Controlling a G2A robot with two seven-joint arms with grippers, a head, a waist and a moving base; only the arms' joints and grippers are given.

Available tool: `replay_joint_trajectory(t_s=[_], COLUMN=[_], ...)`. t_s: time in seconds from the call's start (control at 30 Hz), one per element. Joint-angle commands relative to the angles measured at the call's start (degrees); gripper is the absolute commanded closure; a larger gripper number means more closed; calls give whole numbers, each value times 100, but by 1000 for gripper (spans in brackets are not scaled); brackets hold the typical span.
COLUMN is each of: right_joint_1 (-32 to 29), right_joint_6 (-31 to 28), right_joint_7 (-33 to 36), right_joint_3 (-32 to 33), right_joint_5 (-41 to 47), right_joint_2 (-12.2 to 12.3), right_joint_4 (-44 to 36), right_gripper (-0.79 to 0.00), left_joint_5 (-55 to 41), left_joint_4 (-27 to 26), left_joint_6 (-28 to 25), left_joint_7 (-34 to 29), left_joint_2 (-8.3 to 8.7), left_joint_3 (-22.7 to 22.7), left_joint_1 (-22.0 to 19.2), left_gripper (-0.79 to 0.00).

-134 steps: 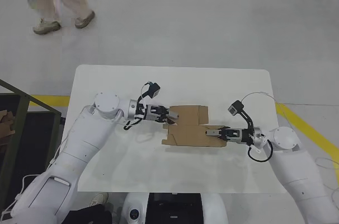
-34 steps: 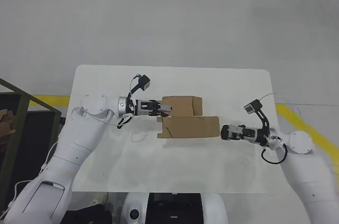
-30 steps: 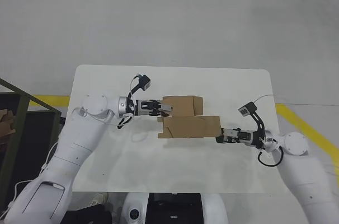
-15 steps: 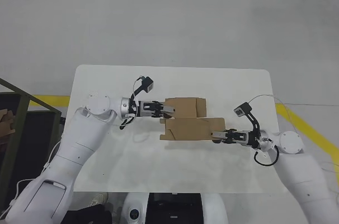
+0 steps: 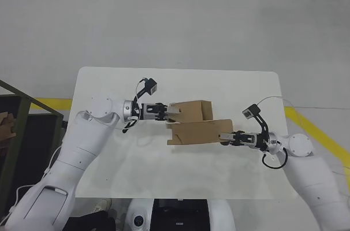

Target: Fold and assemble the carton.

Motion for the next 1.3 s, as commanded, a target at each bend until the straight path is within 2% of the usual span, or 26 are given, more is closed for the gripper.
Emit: replay_joint_trajectory(t_s=[0.0, 0.33, 0.83, 0.87, 0.9, 0.93, 1.0, 1.13, 1.27], right_joint_1=[-4, -15, 5, 6, 8, 8, 11, 23, 32], right_joint_6=[2, 2, -96, -106, -113, -120, -127, -140, -144], right_joint_7=[2, 2, -96, -107, -114, -121, -128, -141, -145], right_joint_3=[0, -43, -152, -155, -159, -162, -165, -170, -164], right_joint_5=[-1, -29, 66, 82, 87, 90, 104, 102, 105], right_joint_2=[13, 59, 61, 59, 58, 56, 53, 47, 43], right_joint_4=[5, -29, 9, 13, 18, 28, 50, 87, 98], right_gripper=[0, 0, 0, 0, 0, 0, 0, 0, 0], left_joint_5=[2, -57, -304, -326, -327, -334, -342, -317, -96], left_joint_4=[-51, -230, -127, -119, -110, -105, -91, -79, -93], left_joint_6=[22, 45, -55, -58, -67, -79, -99, -123, -77], left_joint_7=[-5, 39, 306, 320, 333, 347, 376, 429, 487], left_joint_2=[16, 58, -12, -21, -29, -36, -46, -51, -37], left_joint_3=[-46, -186, -24, 4, 28, 47, 71, 75, 79], left_joint_1=[26, 87, 22, 20, 14, 9, 1, -2, 14], left_gripper=[-785, -785, -785, -767, -606, -499, -382, -348, -363])
